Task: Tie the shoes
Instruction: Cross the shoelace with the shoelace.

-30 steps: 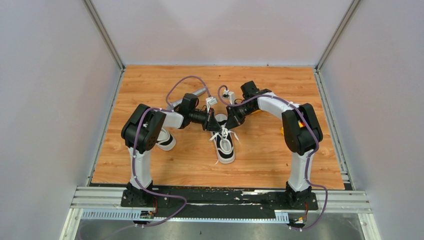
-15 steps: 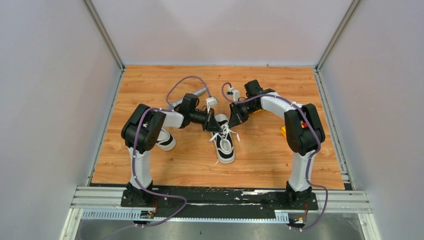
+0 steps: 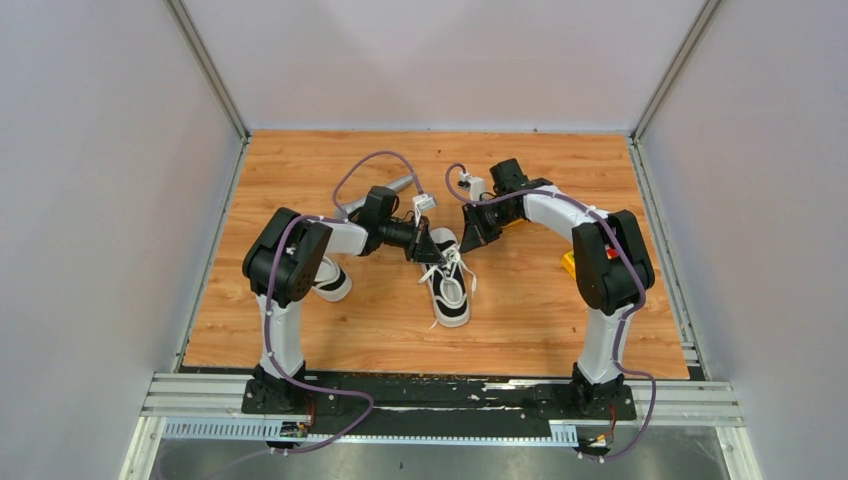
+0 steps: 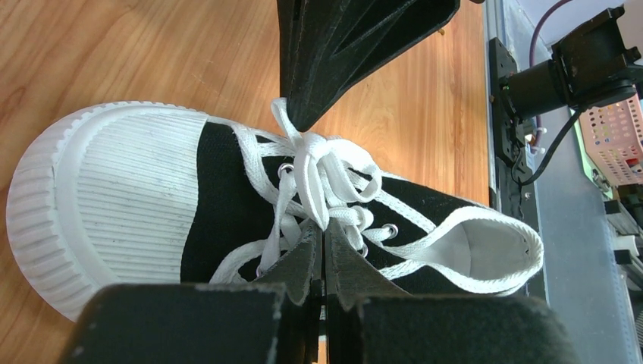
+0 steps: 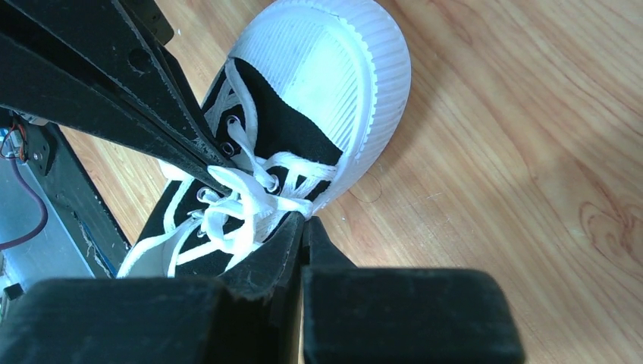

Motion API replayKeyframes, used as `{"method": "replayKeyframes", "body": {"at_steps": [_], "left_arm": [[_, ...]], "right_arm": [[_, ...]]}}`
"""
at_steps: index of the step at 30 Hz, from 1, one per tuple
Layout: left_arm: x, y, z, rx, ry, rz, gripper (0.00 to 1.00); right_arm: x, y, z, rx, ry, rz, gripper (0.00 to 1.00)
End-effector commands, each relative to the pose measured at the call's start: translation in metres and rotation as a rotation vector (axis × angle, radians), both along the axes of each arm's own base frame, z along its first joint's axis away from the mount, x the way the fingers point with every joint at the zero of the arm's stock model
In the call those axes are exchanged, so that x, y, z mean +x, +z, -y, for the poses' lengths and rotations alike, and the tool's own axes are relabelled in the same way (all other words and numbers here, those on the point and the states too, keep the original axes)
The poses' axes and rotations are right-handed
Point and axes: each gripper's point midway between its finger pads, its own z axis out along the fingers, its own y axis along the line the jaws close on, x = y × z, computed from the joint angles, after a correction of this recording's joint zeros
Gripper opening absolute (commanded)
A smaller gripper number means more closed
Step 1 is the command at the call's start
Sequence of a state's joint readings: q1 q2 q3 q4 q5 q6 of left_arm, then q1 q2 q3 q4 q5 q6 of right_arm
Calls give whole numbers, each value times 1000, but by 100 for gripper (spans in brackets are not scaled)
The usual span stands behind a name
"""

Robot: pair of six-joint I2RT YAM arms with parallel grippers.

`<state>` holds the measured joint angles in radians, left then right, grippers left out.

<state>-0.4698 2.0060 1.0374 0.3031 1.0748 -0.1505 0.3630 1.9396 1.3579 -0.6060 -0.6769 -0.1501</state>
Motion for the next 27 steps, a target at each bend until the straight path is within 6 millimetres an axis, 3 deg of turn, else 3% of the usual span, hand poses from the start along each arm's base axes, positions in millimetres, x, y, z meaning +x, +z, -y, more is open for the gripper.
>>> {"method": "replayKeyframes", "body": {"at_steps": [1, 4, 20, 27], "left_arm": [[4, 13, 2, -2, -2, 42, 0], [5, 12, 2, 4, 2, 43, 0], [22, 38, 0, 29, 70, 133, 38], [27, 46, -8, 89, 109, 154, 45]], "right_arm": [[12, 17, 2, 1, -37, 67, 0], [10, 21, -2, 23, -24, 60, 0], [-12, 34, -12, 124, 33, -12, 0], [-12, 33, -12, 118, 9, -33, 0]]}}
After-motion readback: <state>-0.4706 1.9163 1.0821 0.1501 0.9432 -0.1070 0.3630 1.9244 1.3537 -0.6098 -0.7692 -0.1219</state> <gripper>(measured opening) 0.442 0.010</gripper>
